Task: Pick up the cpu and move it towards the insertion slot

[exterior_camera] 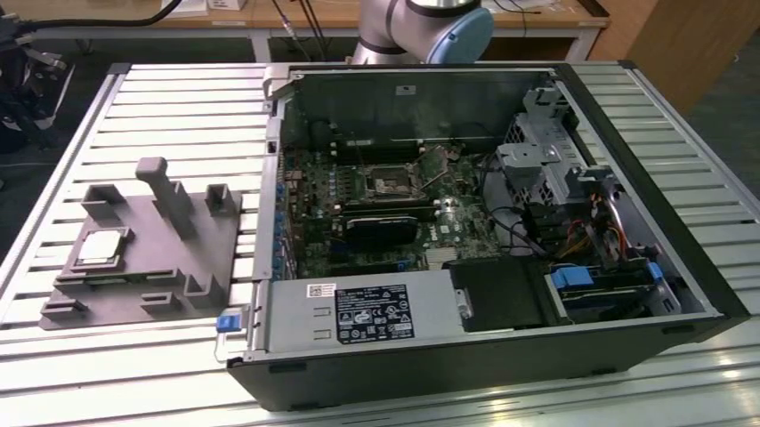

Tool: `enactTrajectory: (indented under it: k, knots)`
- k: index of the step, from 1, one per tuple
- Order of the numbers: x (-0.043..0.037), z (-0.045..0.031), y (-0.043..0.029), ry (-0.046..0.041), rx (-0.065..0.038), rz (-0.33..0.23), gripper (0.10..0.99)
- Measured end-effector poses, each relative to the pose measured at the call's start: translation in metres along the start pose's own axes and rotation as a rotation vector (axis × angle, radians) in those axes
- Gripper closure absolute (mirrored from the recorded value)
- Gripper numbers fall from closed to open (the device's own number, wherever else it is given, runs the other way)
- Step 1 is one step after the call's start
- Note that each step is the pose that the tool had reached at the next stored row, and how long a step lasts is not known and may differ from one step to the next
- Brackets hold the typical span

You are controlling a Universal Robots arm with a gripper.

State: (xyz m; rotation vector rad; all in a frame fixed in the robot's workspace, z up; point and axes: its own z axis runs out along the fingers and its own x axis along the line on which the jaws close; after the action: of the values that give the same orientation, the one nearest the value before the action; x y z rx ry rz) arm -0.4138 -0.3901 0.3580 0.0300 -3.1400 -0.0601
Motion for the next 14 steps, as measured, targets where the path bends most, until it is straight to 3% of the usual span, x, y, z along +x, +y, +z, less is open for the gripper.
enactTrajectory:
  k: [14]
  knots:
    - [0.0042, 0.0005, 0.0000, 0.0000, 0.000, 0.000, 0.980]
